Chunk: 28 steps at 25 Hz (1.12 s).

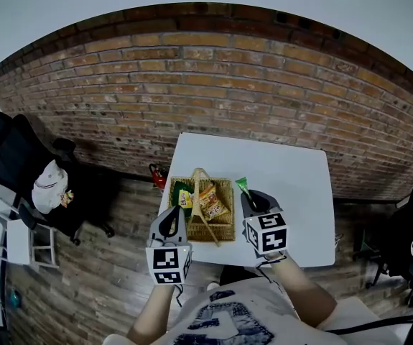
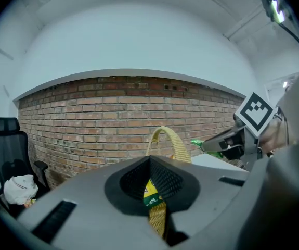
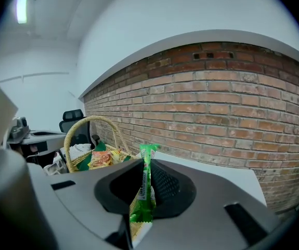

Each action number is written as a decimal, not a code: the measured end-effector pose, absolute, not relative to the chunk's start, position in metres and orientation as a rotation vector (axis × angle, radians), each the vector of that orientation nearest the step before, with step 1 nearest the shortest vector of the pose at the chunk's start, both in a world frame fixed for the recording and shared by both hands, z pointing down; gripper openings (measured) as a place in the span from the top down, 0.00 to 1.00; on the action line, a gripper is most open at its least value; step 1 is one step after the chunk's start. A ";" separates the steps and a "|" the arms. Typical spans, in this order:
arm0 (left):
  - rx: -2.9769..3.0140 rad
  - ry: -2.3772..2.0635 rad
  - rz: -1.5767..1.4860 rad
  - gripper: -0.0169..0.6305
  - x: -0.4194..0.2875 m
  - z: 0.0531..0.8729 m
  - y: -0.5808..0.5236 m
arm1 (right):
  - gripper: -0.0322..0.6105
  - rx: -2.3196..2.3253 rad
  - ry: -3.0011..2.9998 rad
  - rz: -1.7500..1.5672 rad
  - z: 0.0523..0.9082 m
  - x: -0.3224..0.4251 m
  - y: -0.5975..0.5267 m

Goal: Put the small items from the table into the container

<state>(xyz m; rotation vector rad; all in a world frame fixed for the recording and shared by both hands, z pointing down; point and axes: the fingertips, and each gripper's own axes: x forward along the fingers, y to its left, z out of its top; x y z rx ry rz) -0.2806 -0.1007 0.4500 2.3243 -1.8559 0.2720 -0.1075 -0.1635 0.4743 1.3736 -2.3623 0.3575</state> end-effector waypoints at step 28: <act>2.232 -1.906 0.268 0.90 -0.303 0.460 -0.133 | 0.87 0.935 -2.403 0.581 0.509 -0.178 -0.197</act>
